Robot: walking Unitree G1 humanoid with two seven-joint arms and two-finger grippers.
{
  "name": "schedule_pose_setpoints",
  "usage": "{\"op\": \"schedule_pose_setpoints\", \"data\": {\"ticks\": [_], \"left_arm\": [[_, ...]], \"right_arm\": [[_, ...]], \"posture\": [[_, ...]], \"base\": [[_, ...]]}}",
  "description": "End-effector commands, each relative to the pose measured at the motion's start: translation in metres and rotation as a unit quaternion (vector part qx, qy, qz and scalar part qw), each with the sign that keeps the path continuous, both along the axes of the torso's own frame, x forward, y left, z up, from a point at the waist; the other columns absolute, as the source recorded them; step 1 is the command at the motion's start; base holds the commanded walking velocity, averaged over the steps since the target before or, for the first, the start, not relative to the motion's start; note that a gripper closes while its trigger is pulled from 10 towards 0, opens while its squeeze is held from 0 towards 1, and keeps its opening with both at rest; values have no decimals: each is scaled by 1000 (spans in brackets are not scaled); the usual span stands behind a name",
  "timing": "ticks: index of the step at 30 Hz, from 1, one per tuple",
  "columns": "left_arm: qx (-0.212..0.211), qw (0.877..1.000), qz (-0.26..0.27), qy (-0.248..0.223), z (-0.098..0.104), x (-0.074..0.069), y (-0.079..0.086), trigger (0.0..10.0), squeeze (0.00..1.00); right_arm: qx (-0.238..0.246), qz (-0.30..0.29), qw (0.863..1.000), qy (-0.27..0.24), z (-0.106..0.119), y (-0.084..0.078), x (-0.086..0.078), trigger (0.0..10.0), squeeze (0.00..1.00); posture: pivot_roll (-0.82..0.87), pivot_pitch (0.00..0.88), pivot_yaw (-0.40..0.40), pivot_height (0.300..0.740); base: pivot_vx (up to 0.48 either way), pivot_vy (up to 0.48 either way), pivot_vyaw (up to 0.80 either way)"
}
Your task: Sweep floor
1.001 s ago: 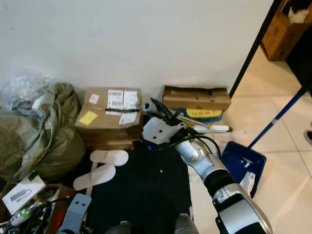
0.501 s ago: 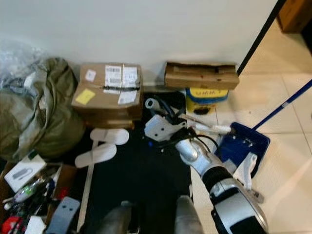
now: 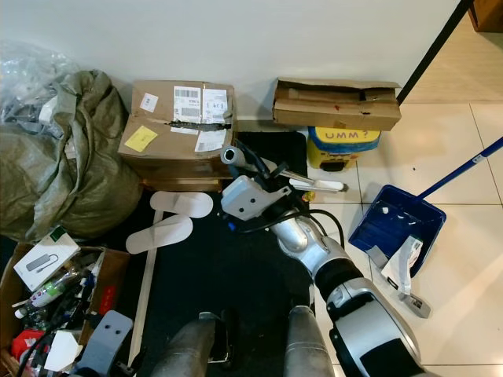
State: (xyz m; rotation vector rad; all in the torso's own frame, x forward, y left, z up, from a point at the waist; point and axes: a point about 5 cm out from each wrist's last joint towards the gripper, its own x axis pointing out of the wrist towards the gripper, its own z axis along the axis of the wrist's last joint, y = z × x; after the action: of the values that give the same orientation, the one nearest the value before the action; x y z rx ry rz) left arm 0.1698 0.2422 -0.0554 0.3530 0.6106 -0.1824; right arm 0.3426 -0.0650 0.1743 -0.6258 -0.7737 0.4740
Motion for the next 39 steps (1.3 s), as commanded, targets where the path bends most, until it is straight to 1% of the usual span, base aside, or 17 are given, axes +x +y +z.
{"op": "schedule_pose_setpoints", "data": {"ticks": [1, 4, 6, 12, 14, 15, 17, 22, 23, 24, 26, 28, 29, 30, 33, 37, 39], "left_arm": [[6, 999, -4, 43, -11, -28, 5, 10000, 0], [5, 999, -6, 46, -13, -33, 4, 10000, 0], [3, 998, -9, 55, -16, -43, 4, 10000, 0], [1, 998, -1, 65, -18, -51, 5, 10000, 0], [-2, 997, 4, 71, -20, -53, 3, 10000, 0], [-2, 997, 4, 71, -20, -53, 3, 10000, 0], [-9, 997, 12, 71, -21, -53, 0, 10000, 0], [-13, 997, 13, 76, -23, -55, -2, 10000, 0], [-14, 997, 8, 81, -24, -55, -4, 10000, 0], [-14, 997, 8, 81, -24, -55, -4, 10000, 0], [-16, 996, 5, 84, -25, -55, -6, 10000, 0], [-16, 996, 5, 85, -25, -54, -7, 10000, 0], [-17, 996, 5, 88, -25, -54, -6, 10000, 0], [-20, 995, 3, 94, -26, -54, -6, 10000, 0], [-21, 995, 2, 96, -26, -54, -6, 10000, 0], [-31, 994, -2, 101, -27, -54, -8, 10000, 0], [-30, 994, -2, 101, -27, -55, -7, 10000, 0]], "right_arm": [[-32, 51, 998, 26, -23, 10, -15, 10000, 0], [-49, 74, 995, 43, -32, 12, -22, 10000, 0], [-62, 118, 988, 80, -45, 13, -33, 10000, 0], [-36, 135, 982, 128, -41, 8, -31, 10000, 0], [-15, 139, 980, 144, -28, 4, -24, 10000, 0], [-15, 139, 980, 144, -28, 4, -24, 10000, 0], [13, 140, 977, 160, -9, -2, -15, 10000, 0], [45, 141, 970, 192, 4, -9, -6, 10000, 0], [59, 147, 965, 210, 8, -13, -4, 10000, 0], [59, 147, 965, 210, 8, -13, -4, 10000, 0], [87, 163, 953, 241, 16, -21, -2, 10000, 0], [100, 169, 948, 252, 19, -23, -1, 10000, 0], [125, 172, 942, 262, 27, -27, 2, 10000, 0], [170, 172, 931, 274, 41, -33, 8, 10000, 0], [180, 172, 928, 277, 44, -35, 9, 10000, 0], [230, 179, 913, 284, 69, -47, 17, 10000, 0], [243, 177, 913, 277, 75, -50, 18, 10000, 0]], "posture": [[51, 507, 58, 740], [48, 500, 54, 740], [39, 493, 52, 740], [-8, 484, 50, 740], [-13, 482, 48, 740], [-13, 482, 48, 740], [-31, 475, 45, 740], [-33, 464, 40, 740], [-31, 459, 39, 740], [-31, 459, 39, 740], [-21, 448, 35, 740], [-21, 448, 35, 740], [-22, 447, 36, 740], [-24, 445, 40, 740], [-24, 445, 40, 740], [-23, 438, 39, 740], [-19, 422, 36, 740]], "base": [[0, 0, 0], [0, 0, 0], [0, 0, 0], [0, 0, 0], [0, 0, 0], [0, 0, 0], [0, 0, 0], [0, 0, 0], [0, 0, 0], [0, 0, 0], [0, 0, 0], [0, 0, 0], [0, 0, 0], [0, 0, 0], [0, 0, 0], [0, 0, 0], [0, 0, 0]]}}
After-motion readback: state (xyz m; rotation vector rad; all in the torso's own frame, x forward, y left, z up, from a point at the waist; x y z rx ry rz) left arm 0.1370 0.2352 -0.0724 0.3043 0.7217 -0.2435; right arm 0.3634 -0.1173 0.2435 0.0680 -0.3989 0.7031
